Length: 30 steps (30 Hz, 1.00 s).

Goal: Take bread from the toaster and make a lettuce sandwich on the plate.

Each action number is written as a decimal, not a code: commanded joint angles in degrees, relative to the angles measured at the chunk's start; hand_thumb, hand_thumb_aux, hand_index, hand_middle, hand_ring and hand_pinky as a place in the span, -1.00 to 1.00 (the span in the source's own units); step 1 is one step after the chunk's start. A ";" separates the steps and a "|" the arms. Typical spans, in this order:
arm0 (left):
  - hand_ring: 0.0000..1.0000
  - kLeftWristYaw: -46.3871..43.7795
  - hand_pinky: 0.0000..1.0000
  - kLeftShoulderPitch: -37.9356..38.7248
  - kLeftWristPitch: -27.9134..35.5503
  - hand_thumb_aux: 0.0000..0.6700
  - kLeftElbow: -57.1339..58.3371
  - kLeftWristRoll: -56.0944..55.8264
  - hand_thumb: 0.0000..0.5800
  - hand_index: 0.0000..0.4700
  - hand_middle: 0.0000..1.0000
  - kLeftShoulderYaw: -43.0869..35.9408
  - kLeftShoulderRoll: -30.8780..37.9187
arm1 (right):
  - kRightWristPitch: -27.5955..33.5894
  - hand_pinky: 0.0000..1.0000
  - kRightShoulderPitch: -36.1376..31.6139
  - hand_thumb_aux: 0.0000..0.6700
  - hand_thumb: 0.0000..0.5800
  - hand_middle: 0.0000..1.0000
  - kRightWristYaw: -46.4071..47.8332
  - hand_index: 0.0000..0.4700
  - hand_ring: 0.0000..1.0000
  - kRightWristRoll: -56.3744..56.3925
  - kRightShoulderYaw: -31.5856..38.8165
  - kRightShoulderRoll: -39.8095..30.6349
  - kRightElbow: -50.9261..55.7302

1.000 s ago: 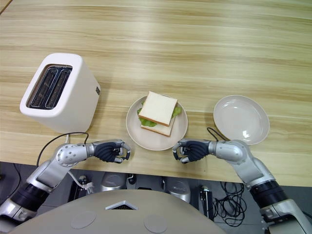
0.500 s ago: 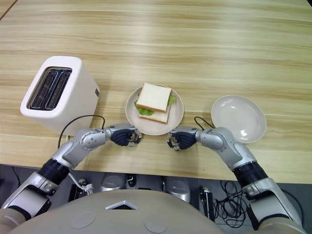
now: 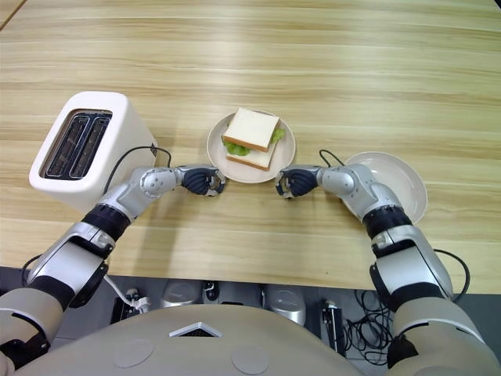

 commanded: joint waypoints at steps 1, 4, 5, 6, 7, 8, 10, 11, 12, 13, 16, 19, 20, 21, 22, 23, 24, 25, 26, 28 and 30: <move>1.00 1.69 1.00 -1.02 0.57 1.00 7.60 0.11 1.00 0.96 1.00 -0.02 -2.98 | 0.31 1.00 -3.04 1.00 1.00 1.00 -1.60 0.96 1.00 -1.54 1.31 1.98 8.15; 1.00 4.35 1.00 -3.99 0.43 1.00 12.74 -0.47 1.00 0.96 1.00 1.52 -5.22 | -0.04 1.00 -4.27 1.00 1.00 1.00 -3.23 0.96 1.00 -1.89 1.24 3.23 12.40; 1.00 5.36 1.00 -4.86 0.28 1.00 14.08 -0.38 1.00 0.96 1.00 1.87 -5.54 | -0.39 1.00 -4.35 1.00 1.00 1.00 -3.70 0.96 1.00 -1.75 1.01 3.36 13.00; 1.00 6.27 1.00 -5.47 -0.02 1.00 15.09 -0.39 1.00 0.96 1.00 2.23 -5.68 | -0.89 1.00 -4.28 1.00 1.00 1.00 -3.93 0.96 1.00 -1.36 0.64 3.40 13.20; 1.00 7.14 1.00 -5.78 -0.54 1.00 15.71 -0.49 1.00 0.96 1.00 2.60 -5.65 | -1.61 1.00 -4.08 1.00 1.00 1.00 -4.12 0.96 1.00 -0.78 0.14 3.38 13.22; 1.00 7.89 1.00 -5.61 -1.36 1.00 15.56 -0.85 1.00 0.96 1.00 3.12 -5.33 | -2.68 1.00 -3.88 1.00 1.00 1.00 -4.73 0.96 1.00 -0.05 -0.50 3.42 13.11; 1.00 10.07 1.00 -3.52 -4.46 0.85 12.52 -3.06 0.99 0.81 1.00 5.64 -3.86 | -5.81 -0.88 -3.12 -0.41 0.00 -0.88 -8.37 -0.42 -0.88 3.42 -3.81 3.44 12.50; 0.98 11.05 0.98 -2.51 -5.80 0.04 10.99 -3.87 0.53 0.01 0.98 6.76 -3.17 | -7.00 -1.00 -2.65 -1.00 -1.00 -1.00 -9.16 -1.00 -1.00 5.40 -5.44 3.47 12.24; 0.98 11.71 0.98 -1.30 -7.04 0.04 9.11 -5.32 0.53 0.01 0.98 8.29 -2.69 | -8.35 -1.00 -1.85 -1.00 -1.00 -1.00 -9.03 -1.00 -1.00 7.81 -7.23 3.47 11.60; -1.00 11.99 -1.00 0.85 -7.90 -1.00 5.62 -8.38 -1.00 -1.00 -1.00 10.95 -2.51 | -9.94 -1.00 -0.37 -1.00 -1.00 -1.00 -8.26 -1.00 -1.00 11.45 -9.79 3.60 10.32; -1.00 11.31 -1.00 6.76 -8.63 -1.00 -4.52 -14.85 -1.00 -1.00 -1.00 15.93 -2.32 | -13.48 -1.00 3.90 -1.00 -1.00 -1.00 -6.83 -1.00 -1.00 17.94 -14.18 3.23 5.38; -1.00 11.42 -1.00 14.14 -7.21 -1.00 -16.83 -21.13 -1.00 -1.00 -1.00 19.65 -3.89 | -14.92 -1.00 9.64 -1.00 -1.00 -1.00 -3.30 -1.00 -1.00 27.64 -17.70 5.23 -4.66; -1.00 11.41 -1.00 15.71 -6.40 -1.00 -19.79 -22.22 -1.00 -1.00 -1.00 20.14 -4.58 | -14.37 -1.00 11.04 -1.00 -1.00 -1.00 -2.19 -1.00 -1.00 31.04 -18.72 6.48 -7.40; -1.00 11.44 -1.00 17.11 -5.73 -1.00 -22.40 -23.25 -1.00 -1.00 -1.00 20.39 -5.48 | -14.09 -1.00 11.79 -1.00 -1.00 -1.00 -2.05 -1.00 -1.00 34.99 -20.29 8.81 -9.33; -1.00 12.08 -1.00 18.23 -5.46 -1.00 -24.62 -24.66 -1.00 -1.00 -1.00 20.90 -7.09 | -14.18 -1.00 11.77 -1.00 -1.00 -1.00 -4.13 -1.00 -1.00 37.71 -22.39 11.98 -9.62; -1.00 13.09 -1.00 18.97 -5.39 -1.00 -26.01 -25.50 -1.00 -1.00 -1.00 21.39 -8.70 | -14.73 -1.00 11.66 -1.00 -1.00 -1.00 -6.93 -1.00 -1.00 39.63 -24.35 15.30 -9.61; -1.00 14.38 -1.00 19.23 -5.73 -1.00 -26.45 -25.18 -1.00 -1.00 -1.00 21.65 -9.84 | -15.39 -1.00 11.64 -1.00 -1.00 -1.00 -8.90 -1.00 -1.00 40.90 -25.84 18.12 -9.86; -1.00 15.74 -1.00 19.19 -6.09 -1.00 -26.20 -24.87 -1.00 -1.00 -1.00 22.12 -11.04 | -16.34 -1.00 11.81 -1.00 -1.00 -1.00 -10.82 -1.00 -1.00 41.60 -27.14 20.70 -10.55; -1.00 16.47 -1.00 19.16 -6.12 -1.00 -25.92 -24.69 -1.00 -1.00 -1.00 22.49 -11.86 | -17.00 -1.00 11.93 -1.00 -1.00 -1.00 -11.93 -1.00 -1.00 41.95 -27.98 22.48 -11.19; -1.00 17.31 -1.00 19.31 -7.00 -1.00 -25.43 -24.78 -1.00 -1.00 -1.00 23.05 -13.10 | -18.30 -1.00 12.11 -1.00 -1.00 -1.00 -14.64 -1.00 -1.00 40.74 -29.03 24.85 -12.02; -1.00 18.76 -1.00 19.86 -8.52 -1.00 -25.18 -25.63 -1.00 -1.00 -1.00 24.21 -14.17 | -20.64 -1.00 11.93 -1.00 -1.00 -1.00 -19.86 -1.00 -1.00 36.45 -30.04 26.38 -11.71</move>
